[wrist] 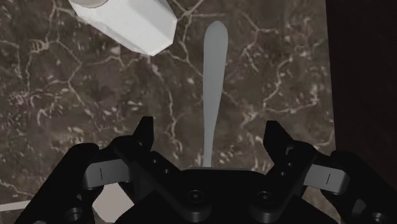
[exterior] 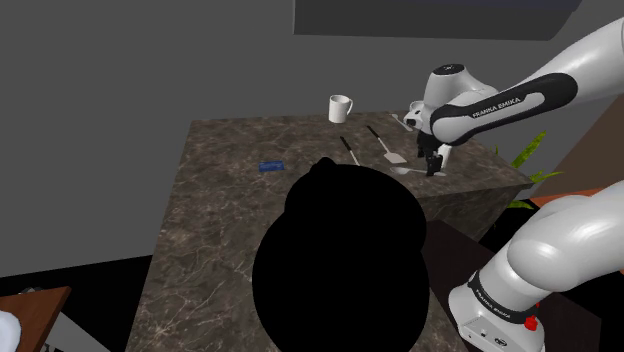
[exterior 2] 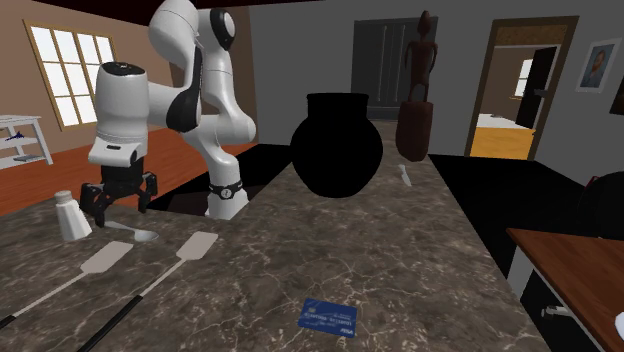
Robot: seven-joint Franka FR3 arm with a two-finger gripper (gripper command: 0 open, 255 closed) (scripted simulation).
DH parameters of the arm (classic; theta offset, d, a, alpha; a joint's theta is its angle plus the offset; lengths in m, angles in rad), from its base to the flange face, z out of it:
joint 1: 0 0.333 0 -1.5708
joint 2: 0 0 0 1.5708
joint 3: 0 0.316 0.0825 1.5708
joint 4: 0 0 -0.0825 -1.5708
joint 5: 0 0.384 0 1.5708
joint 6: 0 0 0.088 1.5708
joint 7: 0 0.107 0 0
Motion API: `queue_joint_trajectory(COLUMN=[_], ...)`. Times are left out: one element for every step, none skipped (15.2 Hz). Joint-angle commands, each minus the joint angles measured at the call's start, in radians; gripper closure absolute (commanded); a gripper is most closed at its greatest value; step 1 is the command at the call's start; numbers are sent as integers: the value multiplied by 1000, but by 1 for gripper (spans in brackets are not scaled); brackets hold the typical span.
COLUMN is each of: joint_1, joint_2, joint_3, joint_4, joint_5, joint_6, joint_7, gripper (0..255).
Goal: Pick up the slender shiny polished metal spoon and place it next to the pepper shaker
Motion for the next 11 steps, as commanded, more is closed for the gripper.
queue_joint_trajectory(joint_1=[11, 17, 22, 22, 22, 22, 22, 22, 22, 22, 22], joint_2=[-43, -66, -83, -83, -83, -83, -83, -83, -83, -83, -83], joint_3=[16, 26, 34, 34, 34, 34, 34, 34, 34, 34, 34], joint_4=[24, 39, 53, 53, 53, 53, 53, 53, 53, 53, 53], joint_5=[21, 33, 42, 42, 42, 42, 42, 42, 42, 42, 42], joint_6=[-69, -110, -141, -141, -141, -141, -141, -141, -141, -141, -141], joint_7=[-8, -12, -15, -15, -15, -15, -15, -15, -15, -15, -15], gripper=[0, 0, 0, 0, 0, 0, 0, 0, 0, 0, 0])
